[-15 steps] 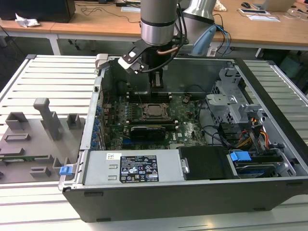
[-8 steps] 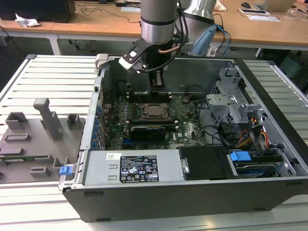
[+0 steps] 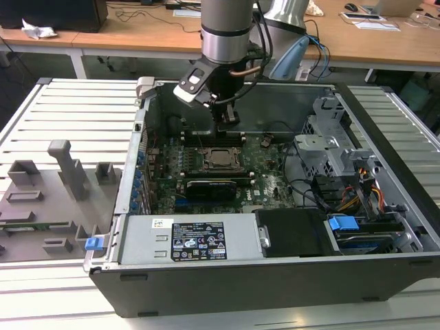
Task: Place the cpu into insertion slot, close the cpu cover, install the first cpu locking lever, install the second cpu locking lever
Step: 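Install the first cpu locking lever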
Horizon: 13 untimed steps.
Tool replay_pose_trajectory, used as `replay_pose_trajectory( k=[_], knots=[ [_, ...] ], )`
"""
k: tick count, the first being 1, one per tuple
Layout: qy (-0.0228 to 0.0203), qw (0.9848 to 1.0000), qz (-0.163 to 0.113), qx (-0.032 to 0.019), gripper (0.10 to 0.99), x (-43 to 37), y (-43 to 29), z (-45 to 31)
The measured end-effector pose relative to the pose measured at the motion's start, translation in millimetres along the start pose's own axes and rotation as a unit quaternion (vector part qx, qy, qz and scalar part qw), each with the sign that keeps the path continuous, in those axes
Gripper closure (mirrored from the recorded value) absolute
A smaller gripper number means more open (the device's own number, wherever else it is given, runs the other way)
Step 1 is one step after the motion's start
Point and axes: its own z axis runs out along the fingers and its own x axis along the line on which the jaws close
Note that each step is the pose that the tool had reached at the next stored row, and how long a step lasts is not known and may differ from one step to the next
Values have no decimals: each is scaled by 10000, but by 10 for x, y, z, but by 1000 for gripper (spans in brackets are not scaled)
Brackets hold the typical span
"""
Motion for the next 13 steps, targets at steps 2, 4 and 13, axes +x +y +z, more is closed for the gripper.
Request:
replay_pose_trajectory(
  k=[2,4,13],
  knots=[
    [7,9998,-183,3,980,0,0,0],
    [15,9992,-397,7,980,0,0,0],
    [44,9934,-1150,20,980,0,0,1]
  ],
)
